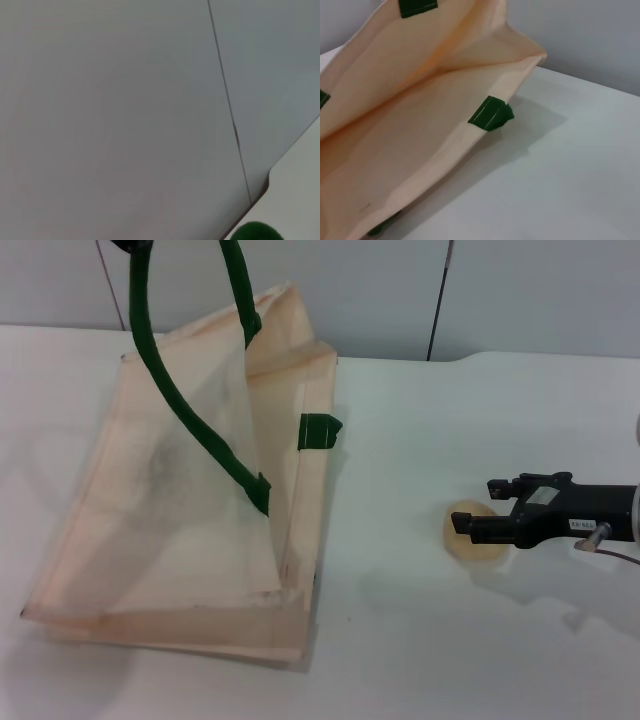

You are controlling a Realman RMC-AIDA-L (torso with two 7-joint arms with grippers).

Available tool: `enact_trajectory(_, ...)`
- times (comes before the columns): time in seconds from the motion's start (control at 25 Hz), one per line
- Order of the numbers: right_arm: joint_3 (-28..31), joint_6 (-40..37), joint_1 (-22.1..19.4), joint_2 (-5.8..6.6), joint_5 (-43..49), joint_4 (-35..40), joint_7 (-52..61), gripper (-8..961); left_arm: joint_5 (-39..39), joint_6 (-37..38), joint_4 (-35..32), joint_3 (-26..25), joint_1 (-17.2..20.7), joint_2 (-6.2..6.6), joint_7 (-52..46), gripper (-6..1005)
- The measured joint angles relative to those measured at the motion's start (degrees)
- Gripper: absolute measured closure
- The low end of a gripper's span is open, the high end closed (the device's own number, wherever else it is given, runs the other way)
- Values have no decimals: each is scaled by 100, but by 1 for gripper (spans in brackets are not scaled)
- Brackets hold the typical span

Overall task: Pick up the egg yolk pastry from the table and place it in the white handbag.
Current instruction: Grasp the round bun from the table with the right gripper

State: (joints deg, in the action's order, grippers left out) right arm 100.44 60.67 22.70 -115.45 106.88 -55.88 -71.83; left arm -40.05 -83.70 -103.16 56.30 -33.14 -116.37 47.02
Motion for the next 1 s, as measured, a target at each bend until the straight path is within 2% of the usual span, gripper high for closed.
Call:
enact_trajectory(0.16,95,163,92,27,7,98,0,127,-10,0,-5,-11,-1,1,0,877)
enact_trajectory(0.44,493,510,447,43,228,690,-81,124,-36,2,-25,-14,-8,1,0,877)
enact_trajectory(0.56,530,504,547,42,297,849,-85,92,-38,1,-29,-14,-17,1,0,877)
enact_trajectory(0.68,535,482,582,31,302,898,-85,59,-38,1,-29,-14,-19,1,0,877)
enact_trajectory(1.0,513,396,616,-14,420,894,-86,69,-38,8,-17,-14,-23,1,-6,877)
